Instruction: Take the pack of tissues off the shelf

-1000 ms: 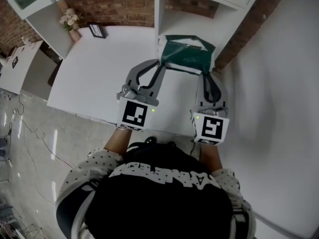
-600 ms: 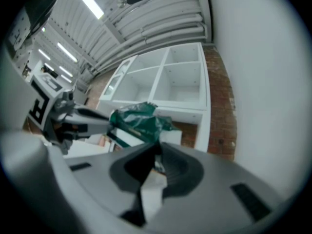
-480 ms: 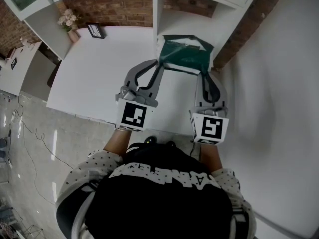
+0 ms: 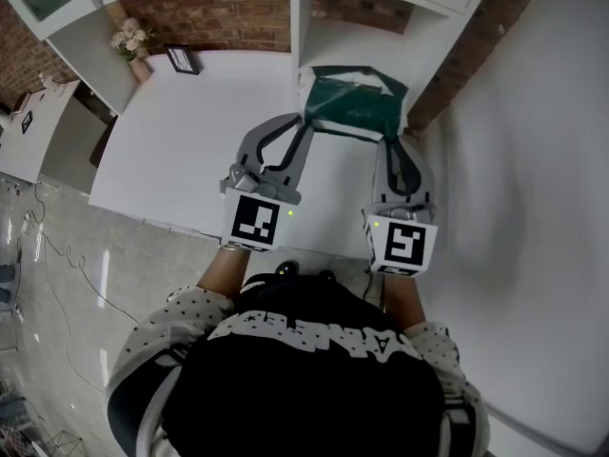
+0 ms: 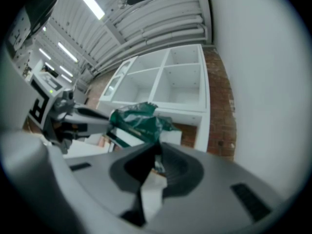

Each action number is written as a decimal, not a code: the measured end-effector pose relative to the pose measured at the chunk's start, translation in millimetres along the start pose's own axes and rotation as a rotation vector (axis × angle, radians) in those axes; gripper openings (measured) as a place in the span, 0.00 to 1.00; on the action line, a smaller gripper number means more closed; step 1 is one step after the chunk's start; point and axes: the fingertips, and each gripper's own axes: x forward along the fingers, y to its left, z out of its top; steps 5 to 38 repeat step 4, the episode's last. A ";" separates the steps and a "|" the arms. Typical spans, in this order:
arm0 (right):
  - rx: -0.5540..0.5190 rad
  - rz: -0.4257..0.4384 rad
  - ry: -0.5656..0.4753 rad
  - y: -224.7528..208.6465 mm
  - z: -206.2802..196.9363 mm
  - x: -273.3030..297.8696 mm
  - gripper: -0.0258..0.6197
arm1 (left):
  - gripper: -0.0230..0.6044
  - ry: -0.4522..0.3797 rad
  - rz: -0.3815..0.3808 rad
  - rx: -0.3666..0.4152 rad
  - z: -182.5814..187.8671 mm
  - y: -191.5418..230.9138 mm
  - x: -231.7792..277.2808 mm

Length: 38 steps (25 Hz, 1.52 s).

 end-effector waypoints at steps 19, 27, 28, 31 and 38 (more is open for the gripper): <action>0.017 -0.005 -0.014 0.8 1.2 0.0 0.13 | 0.14 0.000 -0.001 0.000 0.2 0.3 -0.6; 0.017 -0.005 -0.014 0.8 1.2 0.0 0.13 | 0.14 0.000 -0.001 0.000 0.2 0.3 -0.6; 0.017 -0.005 -0.014 0.8 1.2 0.0 0.13 | 0.14 0.000 -0.001 0.000 0.2 0.3 -0.6; 0.017 -0.005 -0.014 0.8 1.2 0.0 0.13 | 0.14 0.000 -0.001 0.000 0.2 0.3 -0.6; 0.017 -0.005 -0.014 0.8 1.2 0.0 0.13 | 0.14 0.000 -0.001 0.000 0.2 0.3 -0.6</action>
